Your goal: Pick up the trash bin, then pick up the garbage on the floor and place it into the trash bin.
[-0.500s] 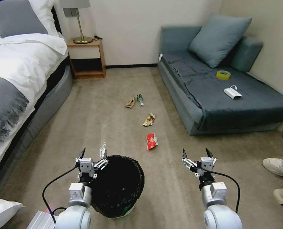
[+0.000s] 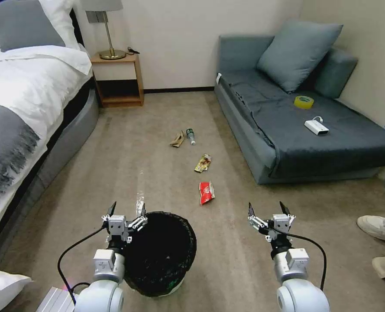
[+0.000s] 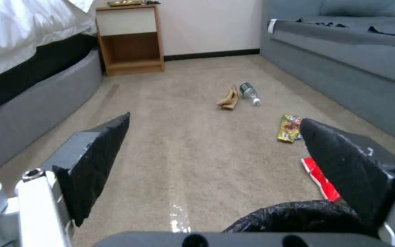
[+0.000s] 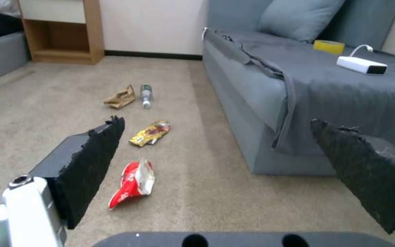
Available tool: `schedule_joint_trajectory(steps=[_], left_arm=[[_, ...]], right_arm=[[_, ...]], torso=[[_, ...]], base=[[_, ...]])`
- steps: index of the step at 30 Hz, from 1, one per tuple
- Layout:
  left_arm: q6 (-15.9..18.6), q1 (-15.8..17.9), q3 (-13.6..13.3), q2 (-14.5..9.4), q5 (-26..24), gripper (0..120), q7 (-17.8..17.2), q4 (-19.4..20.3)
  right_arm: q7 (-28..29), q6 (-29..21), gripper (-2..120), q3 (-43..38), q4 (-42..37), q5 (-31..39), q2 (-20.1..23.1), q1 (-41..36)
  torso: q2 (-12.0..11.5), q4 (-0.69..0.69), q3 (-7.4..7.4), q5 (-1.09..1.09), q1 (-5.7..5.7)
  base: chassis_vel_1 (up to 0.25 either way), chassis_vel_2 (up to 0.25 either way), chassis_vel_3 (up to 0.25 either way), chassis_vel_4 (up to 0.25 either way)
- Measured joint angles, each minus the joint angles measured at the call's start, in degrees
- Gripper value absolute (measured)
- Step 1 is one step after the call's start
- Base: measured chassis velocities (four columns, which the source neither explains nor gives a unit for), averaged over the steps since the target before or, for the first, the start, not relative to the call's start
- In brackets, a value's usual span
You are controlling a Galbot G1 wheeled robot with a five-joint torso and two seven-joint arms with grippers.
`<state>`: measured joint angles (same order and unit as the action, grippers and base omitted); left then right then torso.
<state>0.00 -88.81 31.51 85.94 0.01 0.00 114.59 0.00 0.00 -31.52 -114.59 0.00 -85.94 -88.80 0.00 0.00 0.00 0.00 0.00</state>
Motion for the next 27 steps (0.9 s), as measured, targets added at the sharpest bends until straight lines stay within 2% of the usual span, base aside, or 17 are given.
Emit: schedule_joint_trajectory(steps=[13, 14, 16, 17, 18, 20, 21, 23, 24, 27], left_arm=[[0.0, 0.0, 0.0, 0.0, 0.0, 100, 0.0, 0.0], [2.6, -1.2, -2.1, 0.0, -2.2, 100, -2.2, -0.9], [2.6, -1.2, -2.1, 0.0, -2.2, 100, -2.2, -0.9], [4.7, -2.7, -4.4, 0.1, -3.1, 100, -4.0, -1.5], [3.8, -2.9, -4.8, 0.1, -4.2, 100, -4.5, -1.6], [3.8, -2.9, -4.8, 0.1, -4.2, 100, -4.5, -1.6], [1.2, -2.8, -5.3, 0.0, -6.9, 100, -4.2, -1.9], [0.7, -2.8, -5.1, -0.1, -6.8, 100, -4.0, -1.8], [0.4, -2.9, -5.0, -0.2, -6.7, 100, -3.6, -1.3], [0.4, -2.9, -5.0, -0.2, -6.7, 100, -3.6, -1.3]], right_arm=[[0.0, 0.0, 100, 0.0, 0.0, 0.0, 0.0, 0.0], [0.2, 0.0, 100, 0.0, 0.1, 0.0, -0.1, -0.2], [0.2, 0.0, 100, 0.0, 0.1, 0.0, -0.1, -0.2], [1.7, 0.6, 100, 0.2, 0.7, -0.5, -0.5, -1.6], [4.1, 1.6, 100, 0.8, 1.9, -1.5, -1.4, -4.1], [4.1, 1.6, 100, 0.8, 1.9, -1.5, -1.4, -4.1], [8.3, 2.8, 100, 1.6, 4.1, -3.0, -3.0, -9.1], [9.0, 3.3, 100, 1.7, 4.3, -3.4, -3.2, -9.7], [8.3, 5.8, 100, 1.9, 4.4, -2.2, -3.3, -10.2], [8.3, 5.8, 100, 1.9, 4.4, -2.2, -3.3, -10.2]], torso=[[0.0, 0.00, 0.00, 0.00, 0.00], [0.0, -0.01, -0.01, 0.05, 0.00], [0.0, -0.01, -0.01, 0.05, 0.00], [0.0, 0.05, 0.00, -0.08, 0.00], [0.0, 0.03, -0.01, 0.02, 0.00], [0.0, 0.03, -0.01, 0.02, 0.00], [0.0, -0.07, 0.00, 0.02, 0.00], [0.0, -0.03, -0.01, -0.01, -0.01], [0.0, -0.03, 0.00, -0.01, 0.00], [0.0, -0.03, 0.00, -0.01, 0.00]], base=[[0.000, 0.000, 0.000, 0.000], [0.000, 0.000, 0.000, 0.000], [0.000, 0.000, 0.000, 0.000], [0.000, 0.000, 0.000, 0.000], [0.000, 0.000, 0.000, 0.000], [0.000, 0.000, 0.000, 0.000], [0.000, 0.000, 0.000, 0.000], [0.000, 0.000, 0.000, 0.000], [0.000, 0.000, 0.000, 0.000], [0.000, 0.000, 0.000, 0.000]])
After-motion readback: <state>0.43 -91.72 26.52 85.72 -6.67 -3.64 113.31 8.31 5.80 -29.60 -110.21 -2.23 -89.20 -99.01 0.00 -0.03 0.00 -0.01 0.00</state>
